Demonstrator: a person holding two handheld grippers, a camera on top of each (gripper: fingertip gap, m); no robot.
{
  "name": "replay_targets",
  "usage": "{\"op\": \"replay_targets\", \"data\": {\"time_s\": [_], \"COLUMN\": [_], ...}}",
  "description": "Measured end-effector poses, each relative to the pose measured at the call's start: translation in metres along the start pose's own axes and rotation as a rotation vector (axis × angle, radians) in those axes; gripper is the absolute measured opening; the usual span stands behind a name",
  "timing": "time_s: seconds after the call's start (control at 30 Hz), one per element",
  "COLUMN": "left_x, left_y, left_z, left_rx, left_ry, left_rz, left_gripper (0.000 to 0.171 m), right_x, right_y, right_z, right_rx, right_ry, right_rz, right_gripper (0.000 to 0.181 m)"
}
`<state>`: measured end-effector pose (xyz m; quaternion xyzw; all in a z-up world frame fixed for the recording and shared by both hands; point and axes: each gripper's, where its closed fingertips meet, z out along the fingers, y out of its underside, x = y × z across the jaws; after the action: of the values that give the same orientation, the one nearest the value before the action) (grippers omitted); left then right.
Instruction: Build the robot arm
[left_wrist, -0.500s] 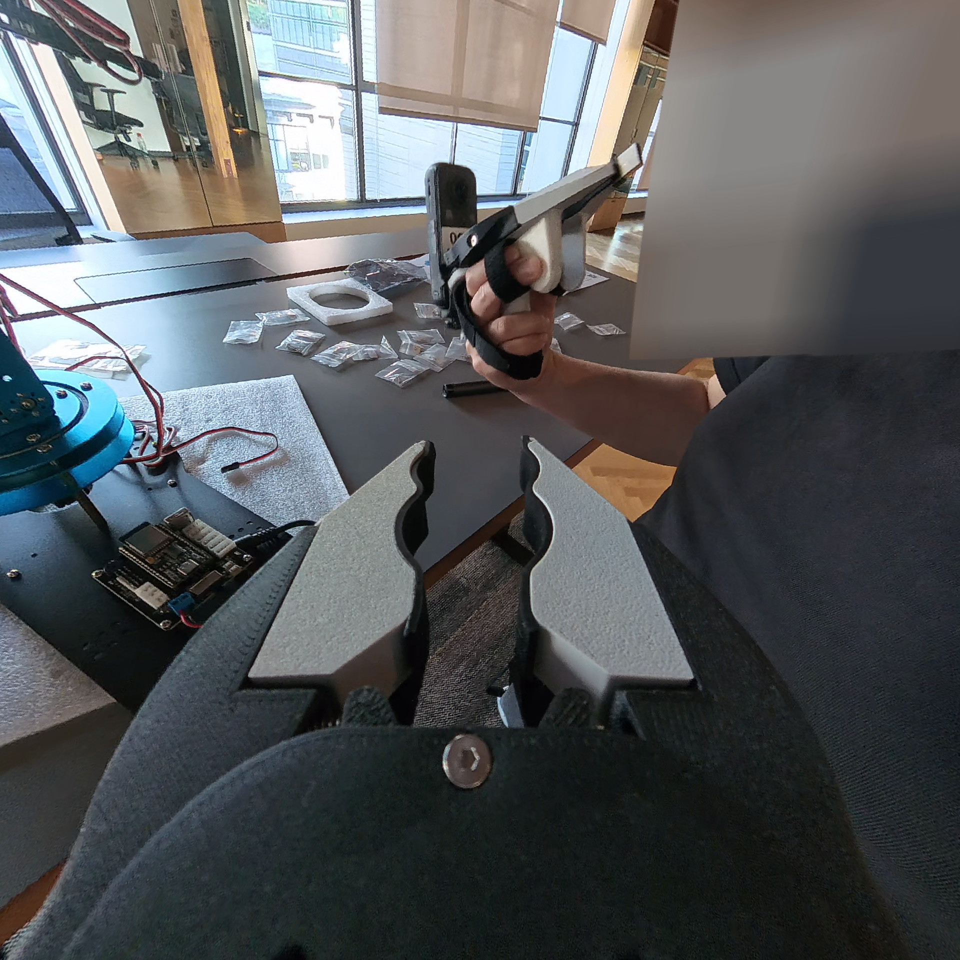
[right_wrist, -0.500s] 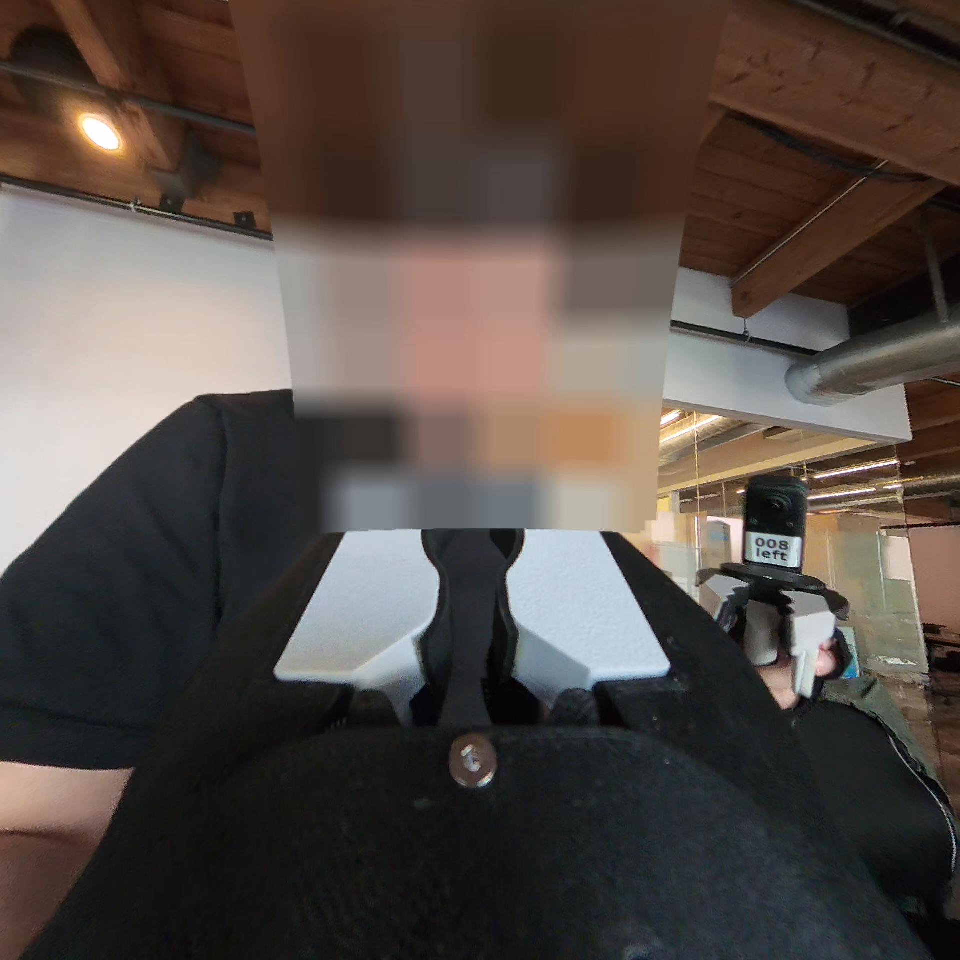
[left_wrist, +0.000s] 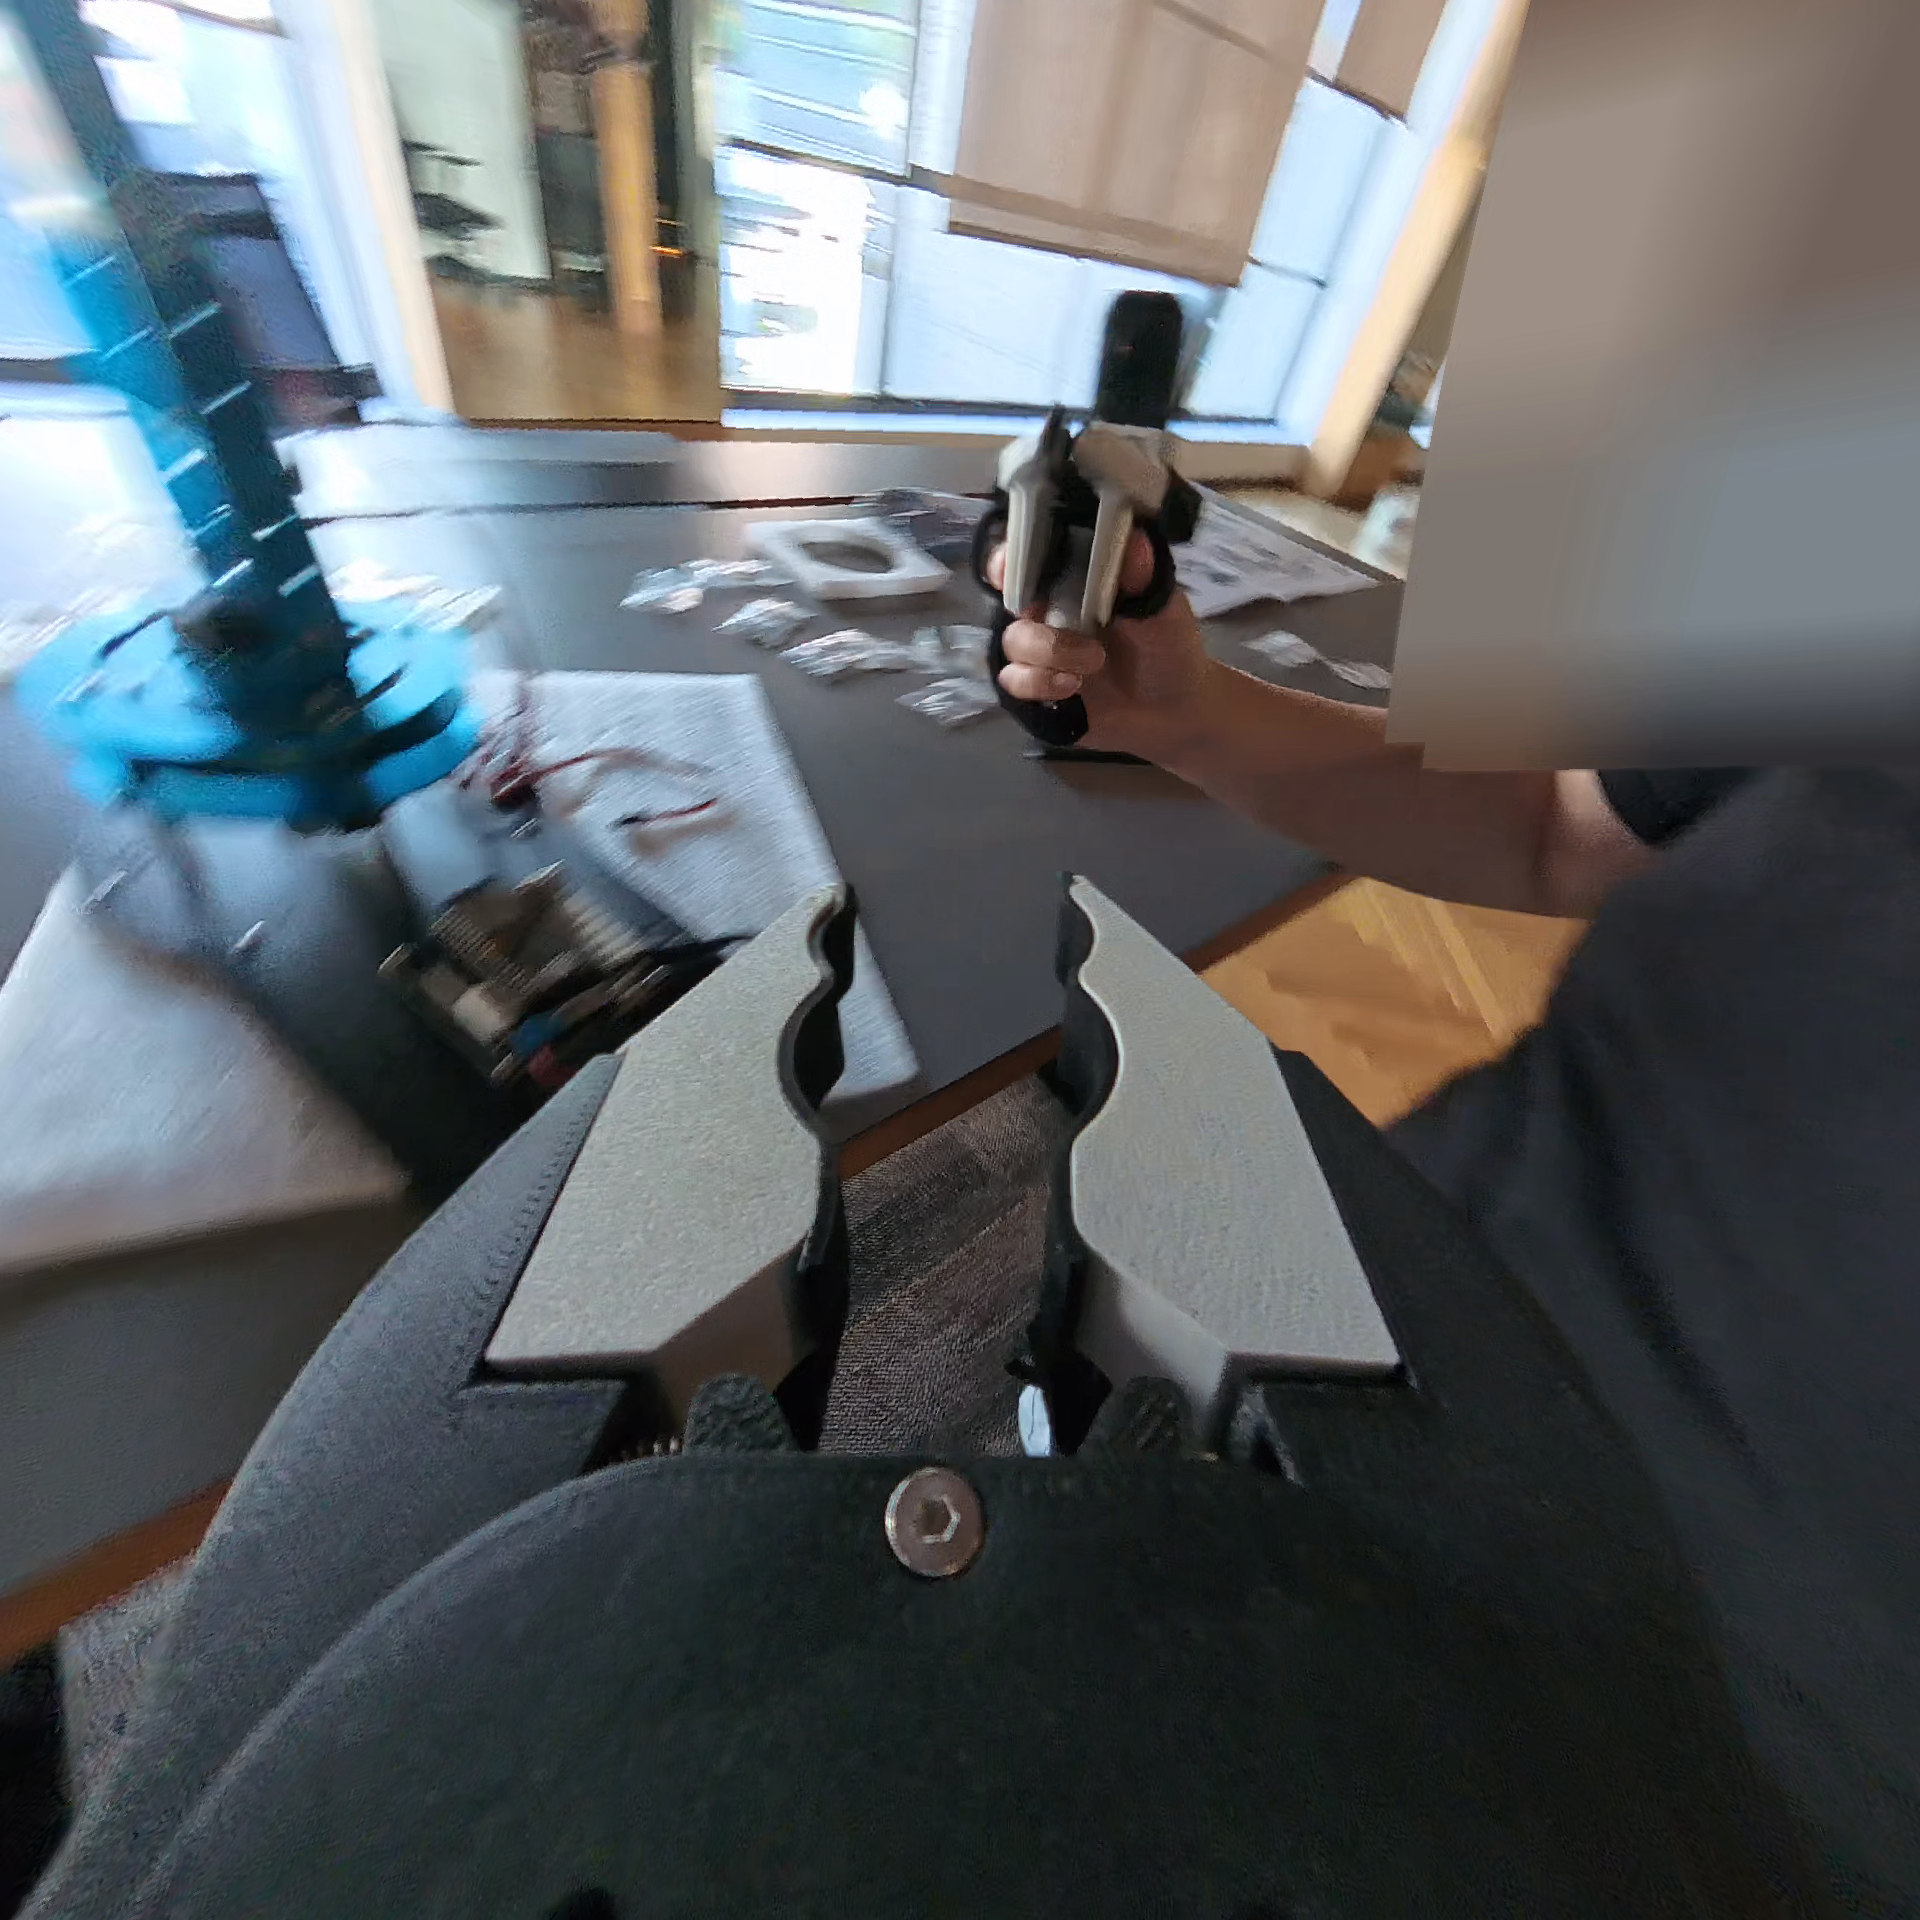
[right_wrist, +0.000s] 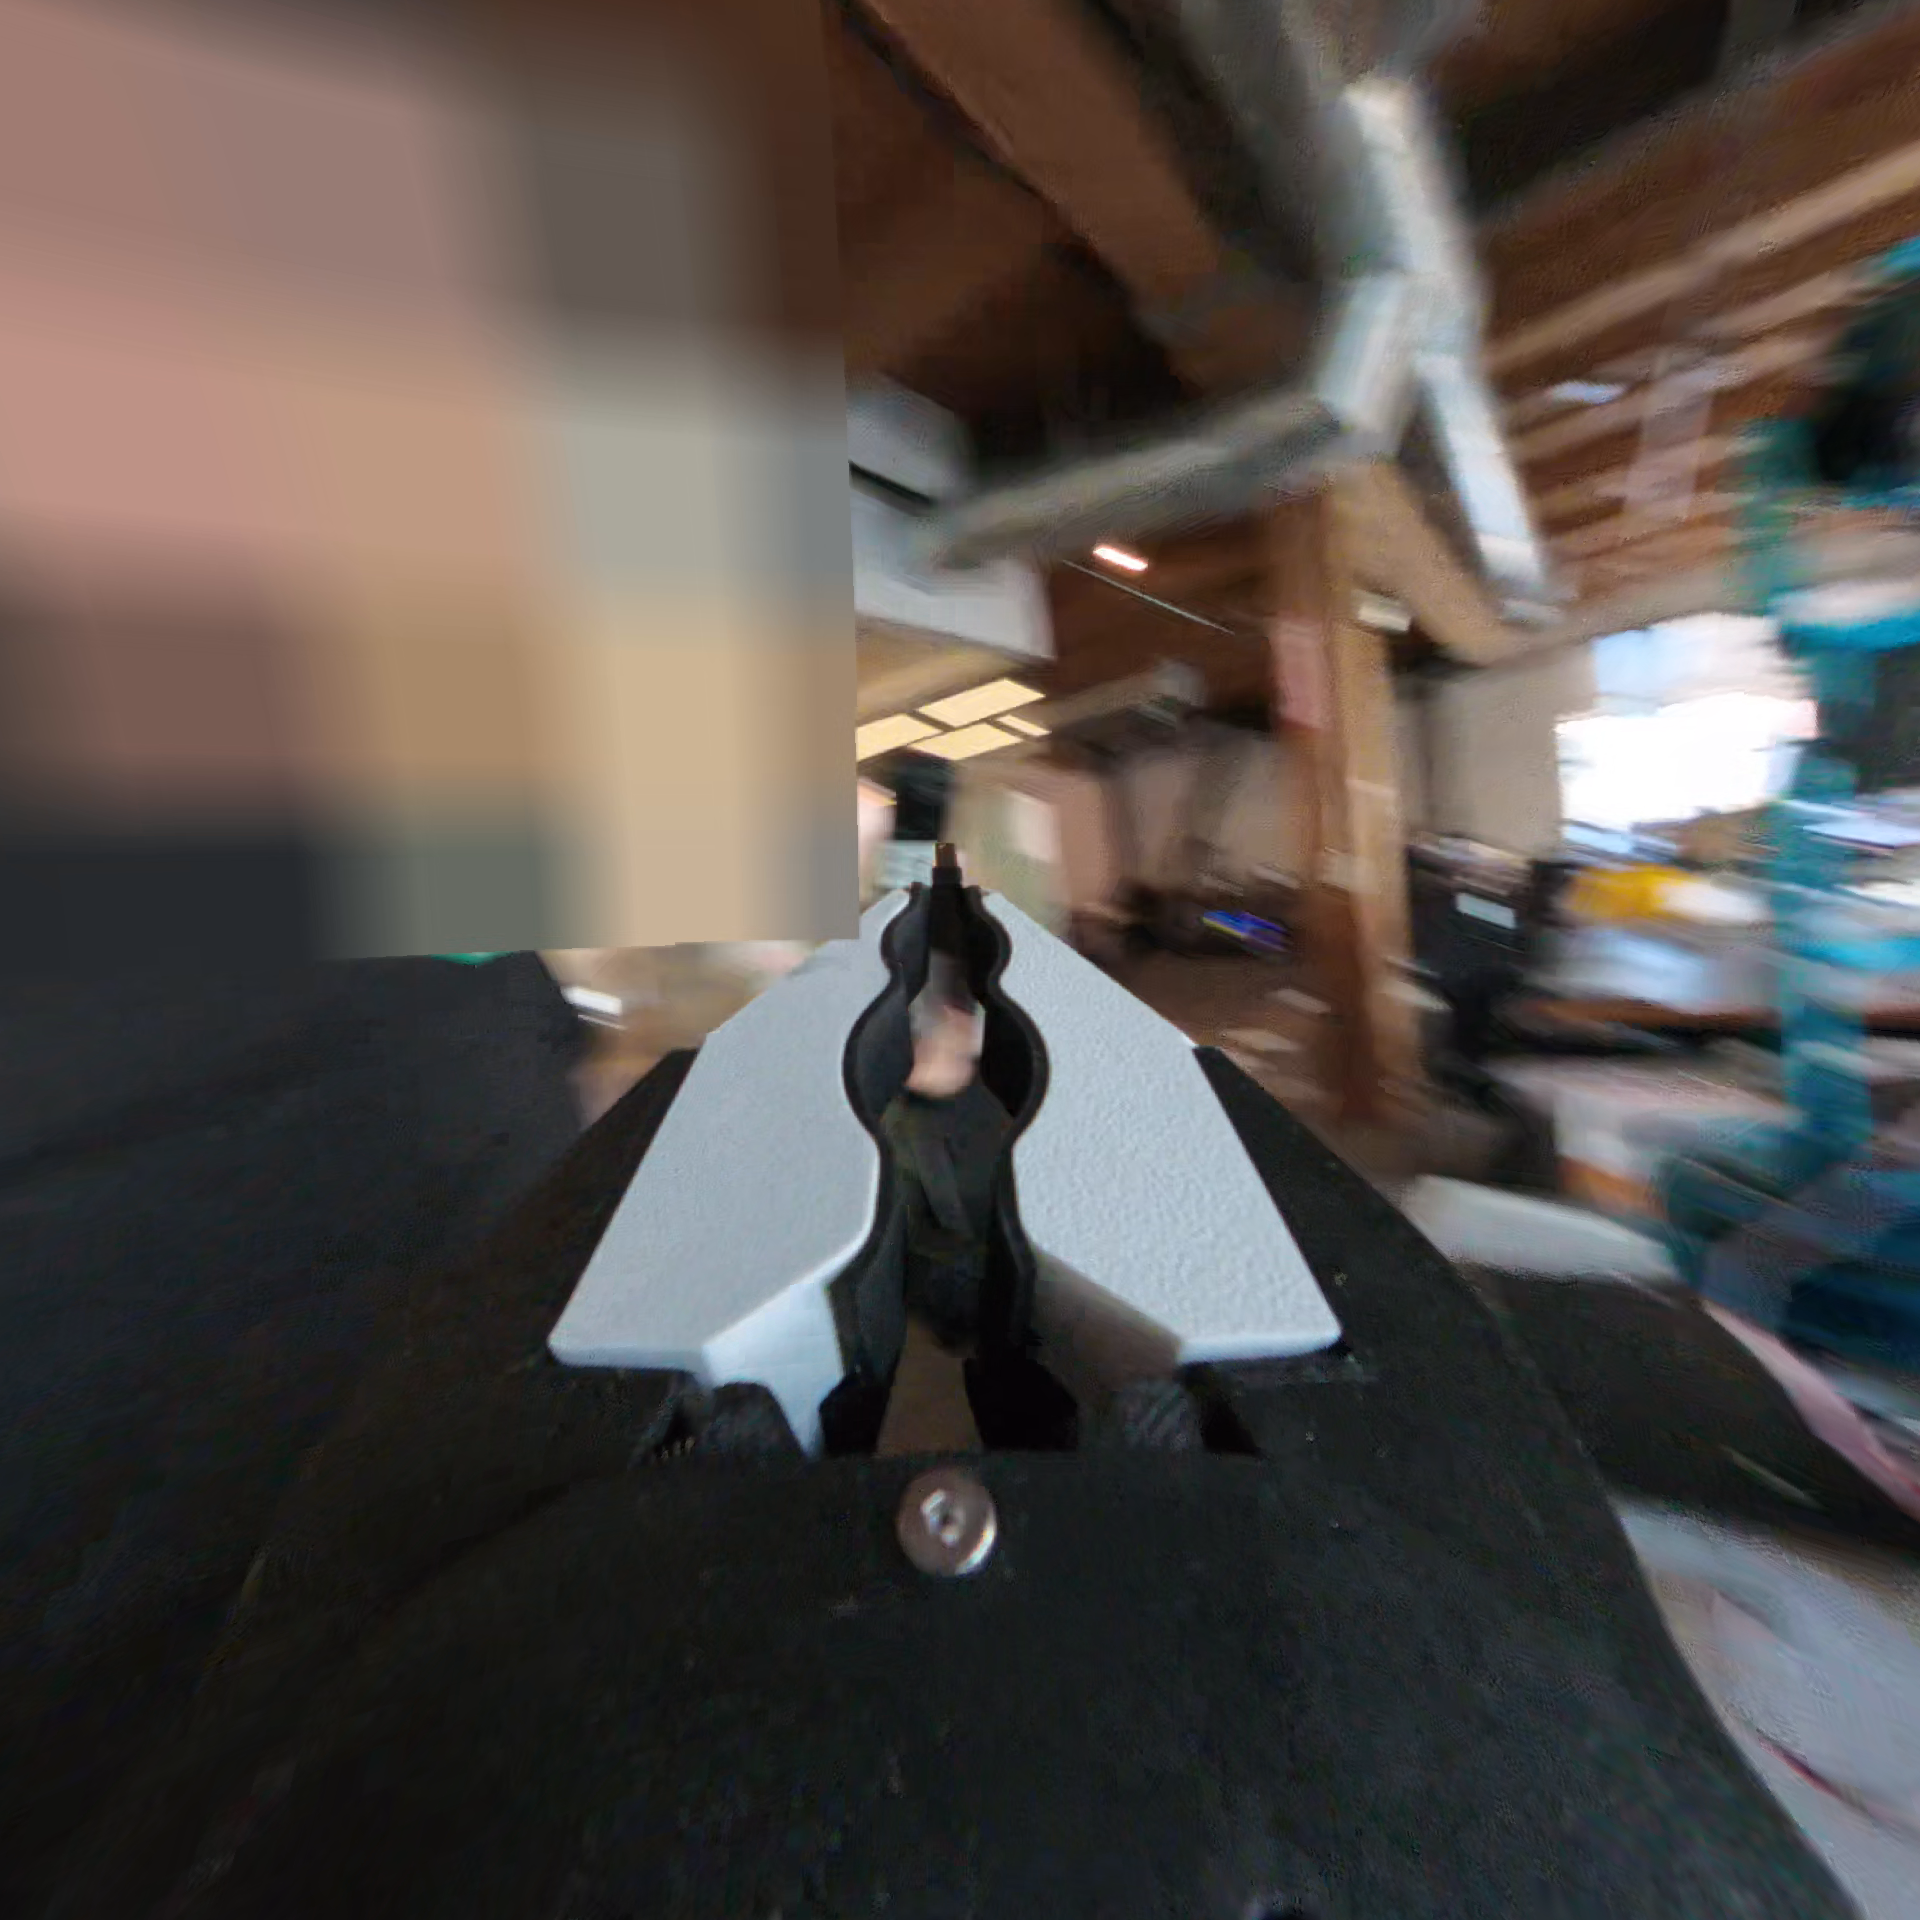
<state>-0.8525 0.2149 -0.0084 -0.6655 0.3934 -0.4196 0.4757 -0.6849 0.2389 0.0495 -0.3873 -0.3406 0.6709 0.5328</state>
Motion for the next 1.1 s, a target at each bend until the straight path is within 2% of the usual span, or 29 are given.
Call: {"op": "replay_targets", "data": {"time_s": [0.1,0.23,0.33,0.5,0.67,0.77,0.83,1.0,1.1], "left_x": [-0.042,-0.101,-0.136,-0.158,-0.163,-0.169,-0.176,-0.194,-0.205], "left_y": [0.023,0.054,0.06,0.049,0.053,0.056,0.056,0.043,0.038], "left_z": [-0.008,-0.006,0.001,0.012,0.025,0.03,0.032,0.038,0.043], "left_rx": [0.027,-0.026,-0.051,-0.045,-0.089,-0.127,-0.136,-0.111,-0.109], "left_ry": [-0.11,-0.213,-0.271,-0.296,-0.274,-0.261,-0.247,-0.192,-0.196], "left_rz": [-0.043,-0.081,-0.053,-0.017,-0.001,0.033,0.062,0.078,0.131], "left_gripper": [0.042,0.04,0.037,0.033,0.033,0.032,0.031,0.028,0.028], "right_x": [0.062,0.115,0.137,0.151,0.156,0.15,0.157,0.161,0.164], "right_y": [0.032,0.061,0.078,0.098,0.112,0.107,0.117,0.141,0.145], "right_z": [-0.012,-0.015,-0.011,0.001,0.002,0.01,0.009,0.015,0.014], "right_rx": [-0.191,-0.349,-0.426,-0.533,-0.572,-0.523,-0.56,-0.675,-0.721], "right_ry": [0.248,0.352,0.364,0.355,0.368,0.327,0.361,0.349,0.343], "right_rz": [-0.194,-0.275,-0.335,-0.459,-0.363,-0.195,-0.155,-0.298,-0.405], "right_gripper": [0.005,0.005,0.005,0.006,0.005,0.006,0.006,0.006,0.006]}}
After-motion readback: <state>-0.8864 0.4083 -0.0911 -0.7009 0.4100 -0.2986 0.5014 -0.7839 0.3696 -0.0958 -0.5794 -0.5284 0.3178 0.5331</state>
